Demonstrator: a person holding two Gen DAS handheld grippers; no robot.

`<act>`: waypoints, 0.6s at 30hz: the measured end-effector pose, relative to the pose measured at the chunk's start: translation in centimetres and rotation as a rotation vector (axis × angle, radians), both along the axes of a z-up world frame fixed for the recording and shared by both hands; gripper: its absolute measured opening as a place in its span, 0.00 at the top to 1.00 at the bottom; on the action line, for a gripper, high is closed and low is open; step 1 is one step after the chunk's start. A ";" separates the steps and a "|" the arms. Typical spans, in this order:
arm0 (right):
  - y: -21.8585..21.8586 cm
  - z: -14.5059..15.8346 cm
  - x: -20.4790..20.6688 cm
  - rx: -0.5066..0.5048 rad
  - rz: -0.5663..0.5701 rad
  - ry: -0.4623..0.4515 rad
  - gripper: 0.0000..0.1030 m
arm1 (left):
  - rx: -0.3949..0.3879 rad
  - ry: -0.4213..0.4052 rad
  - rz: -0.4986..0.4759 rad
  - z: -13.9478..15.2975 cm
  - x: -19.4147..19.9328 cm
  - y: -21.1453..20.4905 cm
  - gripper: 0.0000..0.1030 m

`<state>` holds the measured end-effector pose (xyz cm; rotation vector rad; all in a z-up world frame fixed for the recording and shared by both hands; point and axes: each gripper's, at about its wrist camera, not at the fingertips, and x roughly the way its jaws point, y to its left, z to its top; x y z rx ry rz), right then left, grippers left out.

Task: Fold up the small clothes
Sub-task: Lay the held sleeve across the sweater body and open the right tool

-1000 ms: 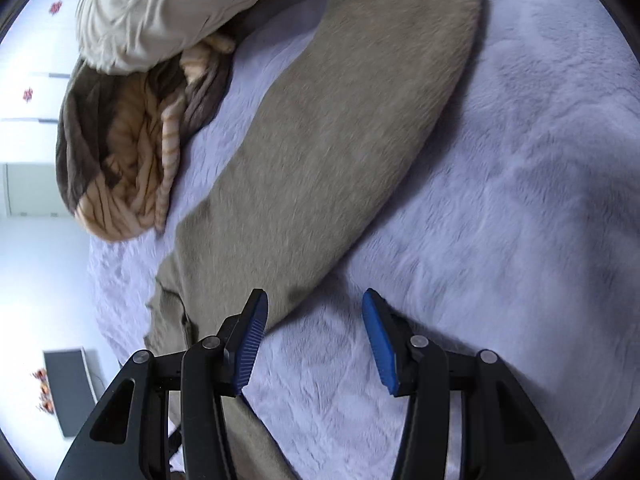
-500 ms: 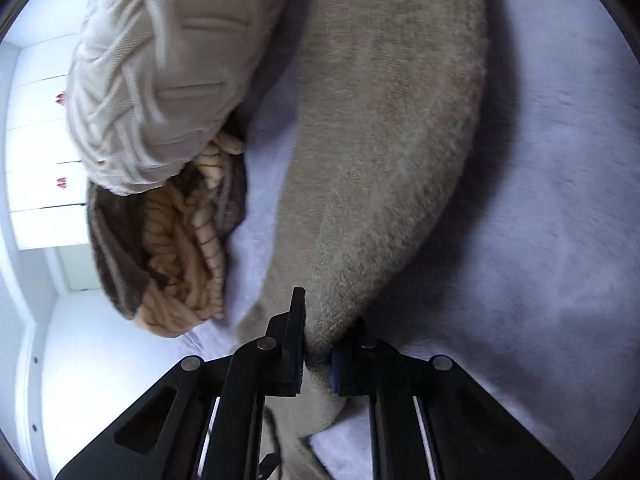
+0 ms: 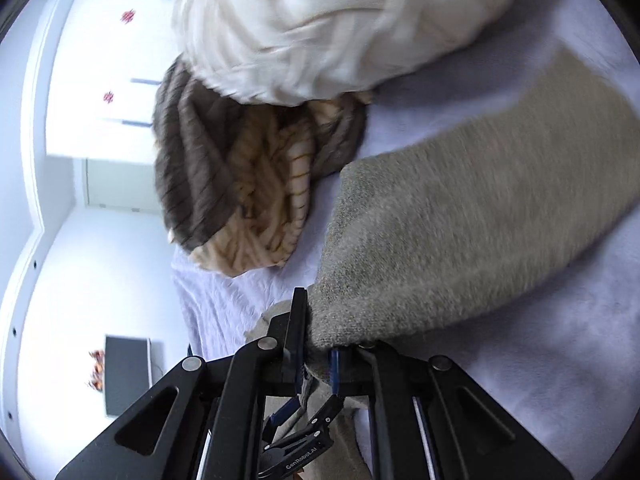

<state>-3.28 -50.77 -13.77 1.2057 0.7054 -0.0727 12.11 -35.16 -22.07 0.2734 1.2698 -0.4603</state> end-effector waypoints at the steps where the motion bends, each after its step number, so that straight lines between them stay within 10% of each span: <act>1: 0.7 0.8 0.6 -0.029 0.031 -0.004 0.90 | -0.014 -0.003 0.006 0.5 0.0 0.5 0.09; 10: 14.0 6.7 8.1 -0.412 0.467 -0.018 0.91 | -0.012 -0.104 0.143 4.3 0.6 11.8 0.09; 18: 32.3 0.8 11.5 -0.686 0.916 0.103 0.87 | 0.087 -0.092 0.323 4.4 0.3 26.3 0.09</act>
